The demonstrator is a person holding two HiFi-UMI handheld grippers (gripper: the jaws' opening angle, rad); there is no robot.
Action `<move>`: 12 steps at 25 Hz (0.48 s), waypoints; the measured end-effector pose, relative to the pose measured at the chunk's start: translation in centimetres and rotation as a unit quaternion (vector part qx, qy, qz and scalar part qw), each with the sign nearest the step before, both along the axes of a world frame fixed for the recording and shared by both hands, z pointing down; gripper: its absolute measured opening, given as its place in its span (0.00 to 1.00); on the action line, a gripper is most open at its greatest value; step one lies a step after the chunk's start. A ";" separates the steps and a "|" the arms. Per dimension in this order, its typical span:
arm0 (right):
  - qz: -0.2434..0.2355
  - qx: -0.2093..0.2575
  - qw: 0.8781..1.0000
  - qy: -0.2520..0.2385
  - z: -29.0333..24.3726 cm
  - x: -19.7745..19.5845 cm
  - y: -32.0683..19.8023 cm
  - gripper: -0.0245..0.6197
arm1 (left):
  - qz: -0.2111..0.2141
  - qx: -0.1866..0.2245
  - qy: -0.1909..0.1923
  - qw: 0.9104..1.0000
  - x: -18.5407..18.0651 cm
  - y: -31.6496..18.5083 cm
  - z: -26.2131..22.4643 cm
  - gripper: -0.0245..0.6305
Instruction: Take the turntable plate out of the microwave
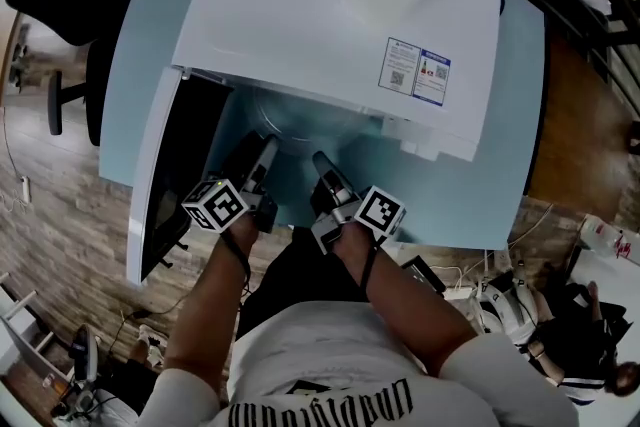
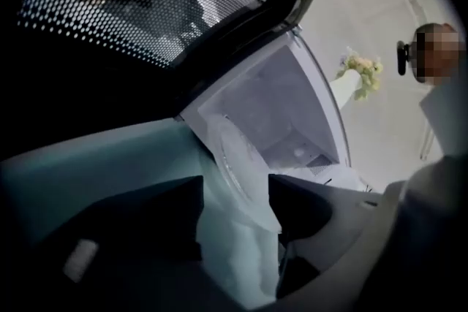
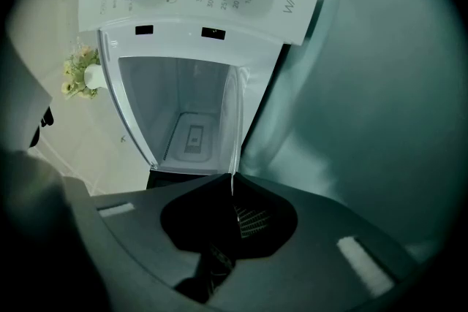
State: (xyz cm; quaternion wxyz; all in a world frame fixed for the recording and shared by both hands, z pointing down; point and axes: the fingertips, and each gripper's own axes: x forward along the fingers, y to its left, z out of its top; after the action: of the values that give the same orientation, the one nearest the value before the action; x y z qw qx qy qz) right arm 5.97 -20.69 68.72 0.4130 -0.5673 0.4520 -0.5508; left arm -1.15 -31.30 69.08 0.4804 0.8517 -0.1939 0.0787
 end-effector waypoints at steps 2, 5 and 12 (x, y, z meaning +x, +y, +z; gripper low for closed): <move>0.003 0.001 1.000 -0.008 -0.1 -0.3 0.3 0.05 | -0.006 -0.018 0.010 1.000 -0.1 0.1 0.5 0.51; 0.004 -0.002 1.000 -0.014 0.0 -0.6 1.0 0.05 | -0.013 -0.049 0.038 0.998 0.4 0.2 0.5 0.51; -0.008 -0.001 1.000 0.003 -0.5 -0.8 1.7 0.05 | -0.043 -0.094 0.106 0.989 1.8 -1.0 0.2 0.51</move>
State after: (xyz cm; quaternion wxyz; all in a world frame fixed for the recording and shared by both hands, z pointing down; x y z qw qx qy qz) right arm 5.17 -19.01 68.24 0.4067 -0.5658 0.4576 -0.5524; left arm 0.60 -32.28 69.27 0.5791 0.7972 -0.1701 -0.0149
